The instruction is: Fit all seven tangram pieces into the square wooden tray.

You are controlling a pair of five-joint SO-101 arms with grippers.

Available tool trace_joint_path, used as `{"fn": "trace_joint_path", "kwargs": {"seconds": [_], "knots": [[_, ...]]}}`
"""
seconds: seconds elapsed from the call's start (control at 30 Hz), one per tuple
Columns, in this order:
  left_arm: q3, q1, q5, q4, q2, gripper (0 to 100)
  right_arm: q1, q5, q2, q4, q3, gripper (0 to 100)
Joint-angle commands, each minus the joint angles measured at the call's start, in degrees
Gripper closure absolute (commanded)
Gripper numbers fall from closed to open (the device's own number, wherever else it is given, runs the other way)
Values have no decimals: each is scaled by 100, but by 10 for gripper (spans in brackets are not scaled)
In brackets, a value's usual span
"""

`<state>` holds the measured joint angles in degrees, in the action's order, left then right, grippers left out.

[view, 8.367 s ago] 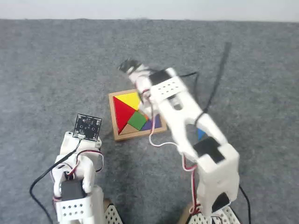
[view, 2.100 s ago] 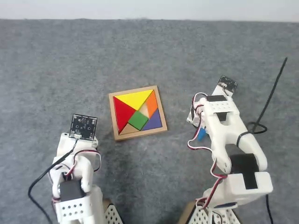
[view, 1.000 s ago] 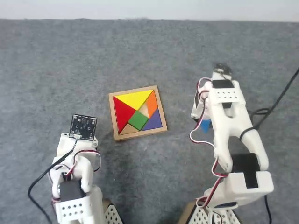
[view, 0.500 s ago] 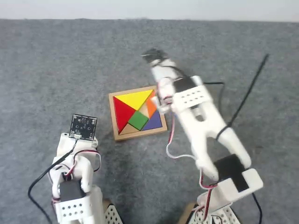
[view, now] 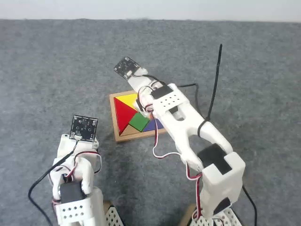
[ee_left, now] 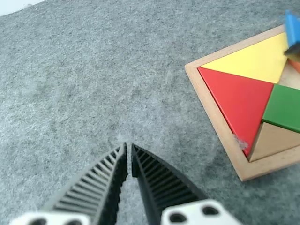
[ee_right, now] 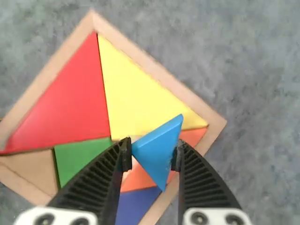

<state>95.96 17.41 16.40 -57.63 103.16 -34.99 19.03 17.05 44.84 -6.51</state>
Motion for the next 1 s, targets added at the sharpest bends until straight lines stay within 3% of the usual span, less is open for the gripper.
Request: {"fn": "trace_joint_path", "kwargs": {"seconds": [0.0,0.43,0.8,0.97], "knots": [[-101,18,0,149,123,986,-154,88,-4,-110,378,914],[-101,35,0,149,132,986,-409,53,163,277,563,911],[-101,35,0,149,132,986,-470,88,163,629,686,636],[-101,35,0,149,132,986,-453,88,119,840,809,623]]}}
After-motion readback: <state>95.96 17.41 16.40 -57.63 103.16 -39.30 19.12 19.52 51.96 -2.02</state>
